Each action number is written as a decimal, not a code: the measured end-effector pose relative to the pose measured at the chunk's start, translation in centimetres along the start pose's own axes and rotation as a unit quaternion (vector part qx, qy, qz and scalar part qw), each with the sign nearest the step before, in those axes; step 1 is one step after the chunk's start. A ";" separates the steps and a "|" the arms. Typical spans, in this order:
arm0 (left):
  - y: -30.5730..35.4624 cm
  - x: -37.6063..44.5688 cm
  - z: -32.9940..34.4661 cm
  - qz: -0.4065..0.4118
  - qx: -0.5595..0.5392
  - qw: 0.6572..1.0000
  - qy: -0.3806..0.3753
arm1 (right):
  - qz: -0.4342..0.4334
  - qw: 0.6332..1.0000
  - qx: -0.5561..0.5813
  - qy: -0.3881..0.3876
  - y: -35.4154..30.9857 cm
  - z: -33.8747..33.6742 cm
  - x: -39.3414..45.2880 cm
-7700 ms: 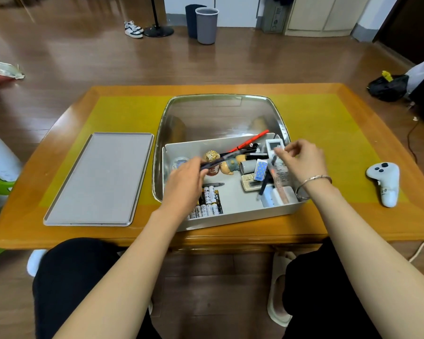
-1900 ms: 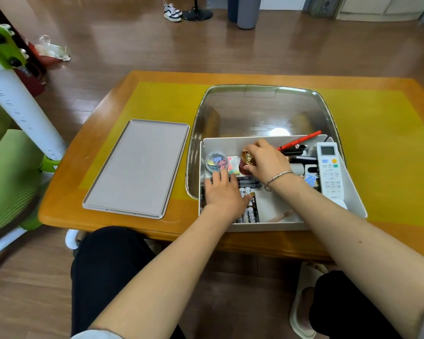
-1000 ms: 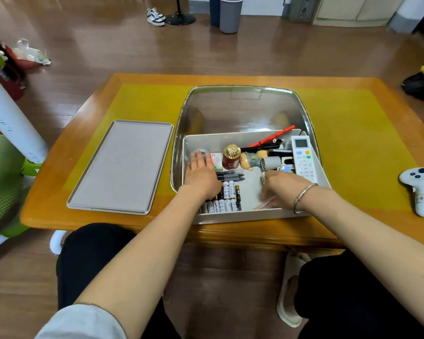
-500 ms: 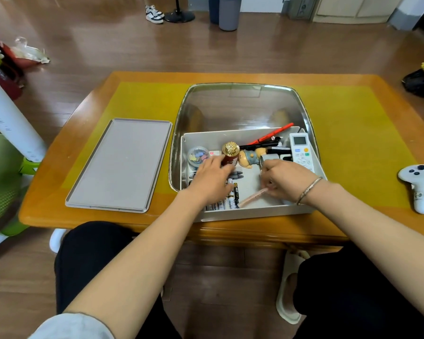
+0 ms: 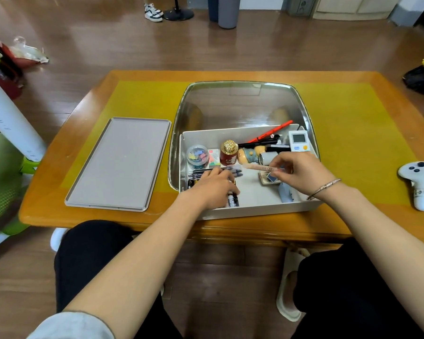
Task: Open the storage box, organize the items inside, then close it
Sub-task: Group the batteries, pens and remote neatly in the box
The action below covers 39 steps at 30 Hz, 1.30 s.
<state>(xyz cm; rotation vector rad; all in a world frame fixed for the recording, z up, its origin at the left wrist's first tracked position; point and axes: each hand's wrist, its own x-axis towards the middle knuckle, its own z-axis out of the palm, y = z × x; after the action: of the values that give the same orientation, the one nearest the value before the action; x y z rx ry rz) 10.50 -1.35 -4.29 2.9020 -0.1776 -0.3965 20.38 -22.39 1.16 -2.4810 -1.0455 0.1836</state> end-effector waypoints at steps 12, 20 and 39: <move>-0.3 -0.2 0.0 -0.056 -0.036 0.998 0.003 | 0.056 0.987 0.133 0.073 0.3 0.1 -0.9; -0.3 -0.8 -0.6 -0.142 -0.014 0.989 -0.037 | 0.073 0.978 0.176 0.085 0.4 0.4 -0.5; -0.2 -2.4 -1.0 -0.198 -0.015 0.975 -0.101 | 0.046 0.994 0.094 0.023 -3.7 3.6 3.3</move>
<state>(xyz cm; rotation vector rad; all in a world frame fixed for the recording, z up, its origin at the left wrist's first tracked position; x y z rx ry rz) 8.51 -0.61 -2.82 2.8541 0.3817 -0.7512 19.28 -16.52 -0.24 -2.3531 -0.8541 0.2409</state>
